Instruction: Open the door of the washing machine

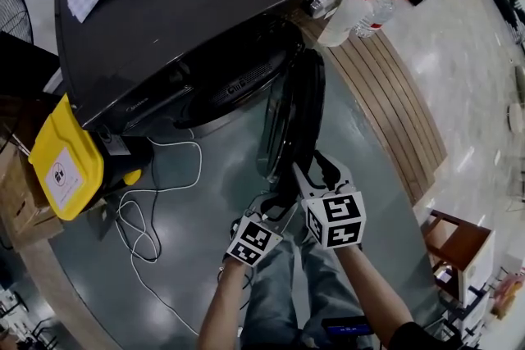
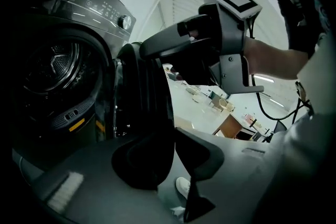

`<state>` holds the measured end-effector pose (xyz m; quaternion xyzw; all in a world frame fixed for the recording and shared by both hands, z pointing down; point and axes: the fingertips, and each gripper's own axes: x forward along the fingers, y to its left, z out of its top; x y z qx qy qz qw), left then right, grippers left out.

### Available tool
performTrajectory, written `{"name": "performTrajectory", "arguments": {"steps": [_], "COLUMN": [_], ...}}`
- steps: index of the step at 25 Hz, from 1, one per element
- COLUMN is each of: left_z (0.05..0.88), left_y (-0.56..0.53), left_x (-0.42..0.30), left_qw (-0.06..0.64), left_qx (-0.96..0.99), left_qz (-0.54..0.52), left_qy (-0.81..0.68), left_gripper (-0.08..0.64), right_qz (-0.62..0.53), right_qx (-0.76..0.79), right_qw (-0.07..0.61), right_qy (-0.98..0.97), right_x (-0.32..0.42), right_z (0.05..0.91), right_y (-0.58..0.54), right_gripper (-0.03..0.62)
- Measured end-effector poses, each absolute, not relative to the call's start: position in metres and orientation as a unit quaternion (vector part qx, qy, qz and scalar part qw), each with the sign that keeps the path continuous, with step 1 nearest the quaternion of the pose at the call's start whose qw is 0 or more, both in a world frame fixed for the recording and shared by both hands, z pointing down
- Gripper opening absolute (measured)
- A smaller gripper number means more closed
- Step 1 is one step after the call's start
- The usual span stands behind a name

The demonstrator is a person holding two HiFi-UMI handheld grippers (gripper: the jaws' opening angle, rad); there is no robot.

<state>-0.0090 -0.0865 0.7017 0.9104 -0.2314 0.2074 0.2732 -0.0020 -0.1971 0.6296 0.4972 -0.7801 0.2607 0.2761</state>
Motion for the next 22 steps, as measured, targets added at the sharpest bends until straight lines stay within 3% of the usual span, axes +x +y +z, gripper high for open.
{"name": "performTrajectory", "arguments": {"steps": [4,15,22], "left_z": [0.696,0.676,0.677], "left_y": [-0.09,-0.165,-0.164], "left_x": [-0.019,-0.12,-0.13], "left_qw": [0.25,0.267,0.242], "left_qx": [0.919,0.87,0.854], "left_qz": [0.203,0.117,0.132], "left_qy": [-0.226,-0.399,-0.441], "left_gripper": [0.082,0.072,0.063], "right_qz": [0.261,0.265,0.252], "right_qx": [0.497,0.533,0.566], "right_qw": [0.28,0.292,0.31], "right_qy": [-0.779,-0.749,-0.721], "right_x": [0.013,0.076,0.126], "right_z": [0.63,0.631,0.631], "right_y": [-0.193,-0.181,-0.184], "right_gripper": [0.195,0.155,0.138]}}
